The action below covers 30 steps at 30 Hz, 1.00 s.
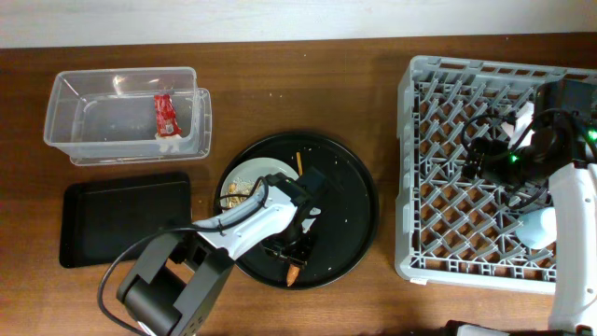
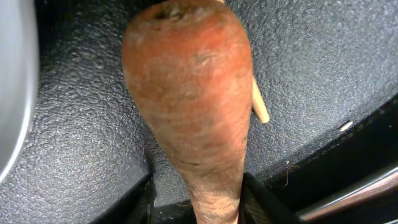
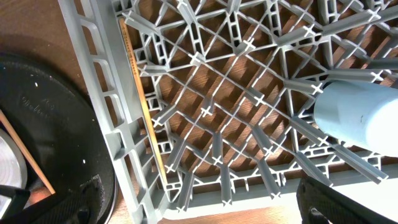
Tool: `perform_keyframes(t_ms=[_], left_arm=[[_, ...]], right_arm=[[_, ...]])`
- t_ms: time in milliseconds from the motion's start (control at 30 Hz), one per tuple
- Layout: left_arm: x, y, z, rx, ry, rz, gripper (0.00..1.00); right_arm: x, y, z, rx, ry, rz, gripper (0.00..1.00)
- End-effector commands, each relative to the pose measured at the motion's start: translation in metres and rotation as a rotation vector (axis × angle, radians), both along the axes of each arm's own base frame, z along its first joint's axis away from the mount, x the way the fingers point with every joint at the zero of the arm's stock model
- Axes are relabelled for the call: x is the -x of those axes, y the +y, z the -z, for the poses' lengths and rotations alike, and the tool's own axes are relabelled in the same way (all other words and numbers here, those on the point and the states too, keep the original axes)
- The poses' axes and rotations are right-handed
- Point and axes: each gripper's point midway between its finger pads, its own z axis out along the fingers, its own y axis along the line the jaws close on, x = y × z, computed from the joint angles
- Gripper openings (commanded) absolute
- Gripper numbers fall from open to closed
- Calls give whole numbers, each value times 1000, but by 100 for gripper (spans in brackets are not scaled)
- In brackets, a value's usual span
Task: Sort waste into correct bins and load items into the dishwasher rack
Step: 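Grasp the carrot on the tray with the left gripper, then place the carrot on the black rectangular tray with the left gripper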
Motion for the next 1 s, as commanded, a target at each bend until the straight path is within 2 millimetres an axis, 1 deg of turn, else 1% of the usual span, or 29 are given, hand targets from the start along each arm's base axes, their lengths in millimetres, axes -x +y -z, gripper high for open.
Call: perform_keyframes(t_ms=[0, 133, 200, 233, 267, 333, 367, 467, 500, 567, 633, 667, 767, 867, 933, 967], left_arm=[[5, -1, -1, 10, 10, -1, 24], [5, -1, -1, 10, 9, 0, 15], [3, 0, 0, 1, 1, 1, 14], [3, 1, 0, 0, -1, 1, 20], [2, 0, 0, 2, -4, 1, 28], [0, -1, 0, 6, -13, 1, 30], [0, -1, 1, 6, -14, 1, 41], [1, 0, 3, -1, -10, 3, 52], [2, 1, 5, -9, -2, 3, 53], [5, 3, 11, -27, 19, 3, 53], [5, 4, 12, -29, 20, 4, 52], [5, 4, 12, -29, 21, 3, 43], [3, 14, 12, -81, 1, 12, 44], [-10, 28, 14, -163, -74, 31, 44], [-12, 30, 15, -174, -84, 34, 43], [-11, 29, 15, -174, -84, 38, 36]], right_arm=[[0, 0, -2, -7, -7, 11, 98], [0, 1, -2, -8, -4, 11, 98], [0, 1, -2, -8, -4, 11, 98], [0, 1, -2, -8, -4, 11, 98], [0, 1, -2, -8, -4, 11, 98], [1, 1, -2, -9, -1, 11, 98], [1, 1, -2, -9, -1, 11, 98], [1, 1, -2, -9, -1, 11, 98], [1, 1, -2, -9, -1, 11, 98], [1, 1, -2, -9, -1, 11, 98], [1, 1, -2, -9, -1, 11, 98], [1, 1, -2, -9, -1, 11, 98], [2, 1, -2, -9, 2, 11, 98], [2, 2, -2, -13, 1, 10, 98], [1, 2, -2, -17, 0, 9, 98], [1, 2, -2, -17, 0, 9, 99]])
